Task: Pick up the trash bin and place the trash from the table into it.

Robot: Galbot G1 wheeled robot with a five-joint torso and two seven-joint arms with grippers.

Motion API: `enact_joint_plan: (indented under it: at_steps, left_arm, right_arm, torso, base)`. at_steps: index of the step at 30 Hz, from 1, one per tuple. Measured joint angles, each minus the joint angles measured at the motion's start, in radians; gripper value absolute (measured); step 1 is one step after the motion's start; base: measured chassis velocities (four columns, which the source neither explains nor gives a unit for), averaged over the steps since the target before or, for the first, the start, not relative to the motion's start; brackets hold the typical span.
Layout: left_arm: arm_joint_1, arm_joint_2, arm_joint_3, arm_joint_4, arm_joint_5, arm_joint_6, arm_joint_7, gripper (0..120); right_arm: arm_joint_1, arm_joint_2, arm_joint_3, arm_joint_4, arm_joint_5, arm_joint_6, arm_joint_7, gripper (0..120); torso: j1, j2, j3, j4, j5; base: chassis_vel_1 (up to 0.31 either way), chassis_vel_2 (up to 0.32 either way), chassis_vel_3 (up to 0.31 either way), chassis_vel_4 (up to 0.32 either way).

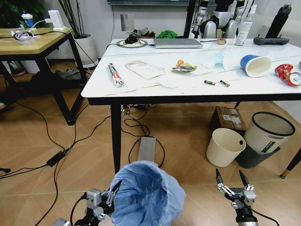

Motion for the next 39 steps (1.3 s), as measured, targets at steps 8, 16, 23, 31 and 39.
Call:
enact_joint_plan:
  at_steps: [8, 16, 23, 31, 39]
  left_arm:
    - [0.020, -0.003, -0.010, -0.014, -0.004, 0.001, -0.009, 0]
    - [0.033, -0.018, -0.028, -0.026, -0.004, 0.010, -0.015, 0]
    - [0.025, -0.028, -0.028, -0.020, -0.003, 0.009, -0.015, 0]
    - [0.002, -0.030, -0.007, -0.007, -0.009, 0.009, -0.015, 0]
    - [-0.014, -0.025, 0.013, 0.010, -0.017, 0.019, -0.021, 0]
  right_arm:
    - [0.011, -0.006, -0.002, 0.000, 0.004, -0.004, 0.001, 100]
    - [0.027, -0.031, -0.017, 0.003, 0.011, -0.007, 0.001, 100]
    - [0.030, -0.043, -0.025, 0.003, 0.011, -0.018, 0.002, 100]
    - [0.021, -0.039, -0.016, 0.020, 0.001, -0.031, 0.013, 100]
    - [0.015, -0.030, -0.008, 0.038, -0.007, -0.039, 0.020, 100]
  torso:
    - [0.008, 0.027, 0.019, 0.0001, 0.0001]
    - [0.019, 0.063, 0.044, 0.0002, 0.0000]
    - [0.028, 0.090, 0.062, 0.0002, 0.0000]
    - [0.038, 0.123, 0.085, 0.0001, 0.0000]
    - [0.050, 0.157, 0.107, 0.0001, -0.0001]
  base:
    - [0.000, 0.000, 0.000, 0.000]
    - [0.000, 0.000, 0.000, 0.000]
    - [0.000, 0.000, 0.000, 0.000]
    - [0.000, 0.000, 0.000, 0.000]
    - [0.000, 0.000, 0.000, 0.000]
